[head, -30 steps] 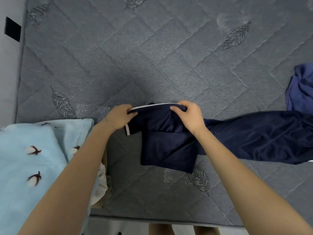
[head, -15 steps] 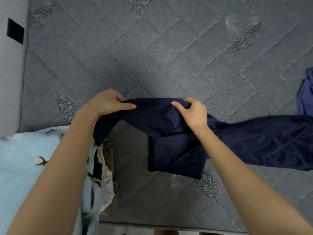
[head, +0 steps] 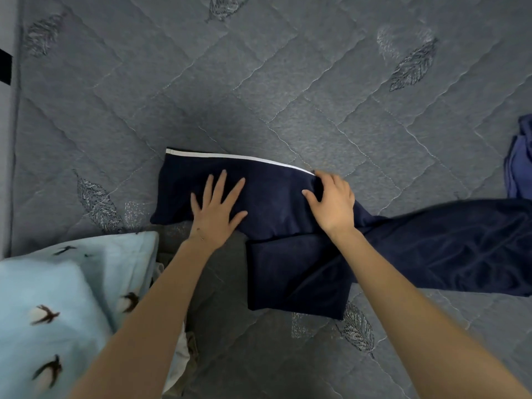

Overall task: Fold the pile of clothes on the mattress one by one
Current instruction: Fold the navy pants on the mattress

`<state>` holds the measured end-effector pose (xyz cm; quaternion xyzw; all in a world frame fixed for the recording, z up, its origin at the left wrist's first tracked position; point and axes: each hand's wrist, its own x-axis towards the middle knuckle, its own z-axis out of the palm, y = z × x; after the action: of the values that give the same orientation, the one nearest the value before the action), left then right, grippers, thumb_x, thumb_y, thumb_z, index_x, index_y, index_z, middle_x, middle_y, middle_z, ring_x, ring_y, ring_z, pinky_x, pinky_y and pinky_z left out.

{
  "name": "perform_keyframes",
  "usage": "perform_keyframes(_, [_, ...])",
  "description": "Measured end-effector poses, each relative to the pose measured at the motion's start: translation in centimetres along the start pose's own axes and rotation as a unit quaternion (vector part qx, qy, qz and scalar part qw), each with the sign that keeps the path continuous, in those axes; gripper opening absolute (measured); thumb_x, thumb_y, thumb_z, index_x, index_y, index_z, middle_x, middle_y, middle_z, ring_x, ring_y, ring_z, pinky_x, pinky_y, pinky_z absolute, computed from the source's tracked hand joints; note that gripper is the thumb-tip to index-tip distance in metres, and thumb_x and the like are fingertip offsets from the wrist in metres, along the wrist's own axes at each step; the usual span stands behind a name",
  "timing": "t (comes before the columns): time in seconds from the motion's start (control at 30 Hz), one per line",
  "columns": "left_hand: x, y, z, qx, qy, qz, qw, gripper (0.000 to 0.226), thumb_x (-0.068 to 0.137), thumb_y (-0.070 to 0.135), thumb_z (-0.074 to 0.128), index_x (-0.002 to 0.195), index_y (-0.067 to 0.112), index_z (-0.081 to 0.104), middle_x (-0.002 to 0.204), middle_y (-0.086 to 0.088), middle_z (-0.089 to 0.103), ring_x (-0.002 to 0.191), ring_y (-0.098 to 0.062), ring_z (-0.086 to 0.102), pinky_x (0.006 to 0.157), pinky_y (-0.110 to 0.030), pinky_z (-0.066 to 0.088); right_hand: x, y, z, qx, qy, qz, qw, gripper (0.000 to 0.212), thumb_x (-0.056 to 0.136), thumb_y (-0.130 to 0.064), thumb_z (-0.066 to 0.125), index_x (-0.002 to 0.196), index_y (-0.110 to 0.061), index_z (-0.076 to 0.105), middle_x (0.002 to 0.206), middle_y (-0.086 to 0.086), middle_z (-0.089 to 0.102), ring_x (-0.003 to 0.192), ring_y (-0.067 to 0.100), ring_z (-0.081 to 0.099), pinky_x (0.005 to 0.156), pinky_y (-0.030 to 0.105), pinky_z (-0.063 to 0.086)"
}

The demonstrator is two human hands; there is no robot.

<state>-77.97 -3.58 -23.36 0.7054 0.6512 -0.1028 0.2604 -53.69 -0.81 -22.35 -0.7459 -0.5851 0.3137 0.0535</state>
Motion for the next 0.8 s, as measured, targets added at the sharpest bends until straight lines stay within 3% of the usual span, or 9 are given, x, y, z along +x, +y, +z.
perform_keyframes(0.1, [-0.2, -0.3, 1.3, 0.016, -0.027, -0.037, 0.999, 0.081, 0.09, 0.062, 0.041, 0.149, 0.042, -0.01, 0.16, 0.002, -0.02, 0.146, -0.027, -0.019, 0.108, -0.07, 0.003, 0.1, 0.9, -0.3, -0.007, -0.014, -0.016, 1.0, 0.049, 0.092, -0.026, 0.061, 0.139, -0.02, 0.047, 0.132, 0.004, 0.049, 0.126, 0.023, 0.038, 0.111, 0.037, 0.023])
perform_keyframes(0.27, [0.1, -0.9, 0.8, -0.027, -0.003, -0.084, 0.996, 0.076, 0.093, 0.056, 0.044, 0.151, 0.042, -0.003, 0.161, 0.0, -0.015, 0.147, -0.028, -0.015, 0.109, -0.069, 0.003, -0.4, 1.8, -1.2, 0.017, 0.006, -0.025, 1.0, 0.046, 0.088, -0.02, 0.065, 0.132, -0.019, 0.052, 0.125, 0.005, 0.048, 0.119, 0.024, 0.04, 0.105, 0.032, 0.026])
perform_keyframes(0.37, [-0.8, 0.0, 1.2, -0.054, 0.093, -0.022, 0.994, 0.058, 0.096, 0.042, 0.05, 0.148, 0.022, 0.035, 0.156, -0.016, 0.02, 0.144, -0.036, 0.016, 0.11, -0.065, 0.016, -1.1, 2.4, -1.5, 0.006, 0.006, -0.053, 0.999, 0.037, 0.086, -0.022, 0.068, 0.122, -0.018, 0.059, 0.119, 0.003, 0.05, 0.114, 0.023, 0.041, 0.094, 0.024, 0.021])
perform_keyframes(0.47, [-2.3, 2.5, 2.0, -0.119, 0.168, 0.087, 0.975, 0.04, 0.092, 0.042, 0.049, 0.111, 0.011, 0.066, 0.122, -0.012, 0.056, 0.114, -0.028, 0.048, 0.095, -0.053, 0.042, -1.9, 2.6, -1.5, -0.006, 0.005, -0.073, 0.997, 0.028, 0.085, -0.025, 0.069, 0.112, -0.019, 0.064, 0.11, 0.0, 0.053, 0.108, 0.02, 0.043, 0.087, 0.023, 0.019])
perform_keyframes(0.53, [-3.6, 5.3, 2.5, -0.155, 0.126, 0.122, 0.972, 0.04, 0.089, 0.046, 0.051, 0.104, 0.012, 0.065, 0.108, -0.005, 0.059, 0.1, -0.023, 0.051, 0.087, -0.042, 0.045, -2.2, 2.8, -1.6, 0.004, -0.033, -0.075, 0.997, 0.022, 0.085, -0.025, 0.069, 0.106, -0.02, 0.065, 0.102, -0.002, 0.056, 0.105, 0.02, 0.048, 0.087, 0.026, 0.024])
perform_keyframes(0.6, [-4.6, 7.8, 3.4, -0.148, 0.065, 0.133, 0.978, 0.043, 0.089, 0.048, 0.051, 0.113, 0.013, 0.061, 0.11, -0.004, 0.059, 0.099, -0.022, 0.053, 0.088, -0.037, 0.044, -2.7, 3.2, -1.8, 0.016, -0.091, -0.069, 0.993, 0.019, 0.086, -0.027, 0.069, 0.103, -0.021, 0.066, 0.096, -0.006, 0.057, 0.102, 0.018, 0.053, 0.087, 0.03, 0.031])
perform_keyframes(0.7, [-5.0, 9.9, 4.0, -0.154, 0.034, 0.072, 0.985, 0.026, 0.095, 0.03, 0.054, 0.112, 0.01, 0.059, 0.106, -0.006, 0.063, 0.097, -0.024, 0.058, 0.083, -0.034, 0.045, -3.7, 4.4, -2.2, 0.013, -0.159, -0.074, 0.984, 0.022, 0.087, -0.034, 0.068, 0.103, -0.02, 0.066, 0.101, -0.003, 0.06, 0.101, 0.017, 0.056, 0.094, 0.037, 0.039])
perform_keyframes(0.8, [-5.2, 11.0, 3.5, -0.143, 0.024, 0.038, 0.989, 0.019, 0.099, 0.026, 0.049, 0.103, 0.01, 0.057, 0.097, -0.004, 0.063, 0.085, -0.023, 0.06, 0.069, -0.036, 0.047, -4.8, 6.1, -3.1, -0.032, -0.182, -0.101, 0.978, 0.035, 0.085, -0.047, 0.065, 0.11, -0.023, 0.063, 0.111, -0.002, 0.059, 0.107, 0.017, 0.054, 0.097, 0.035, 0.034])
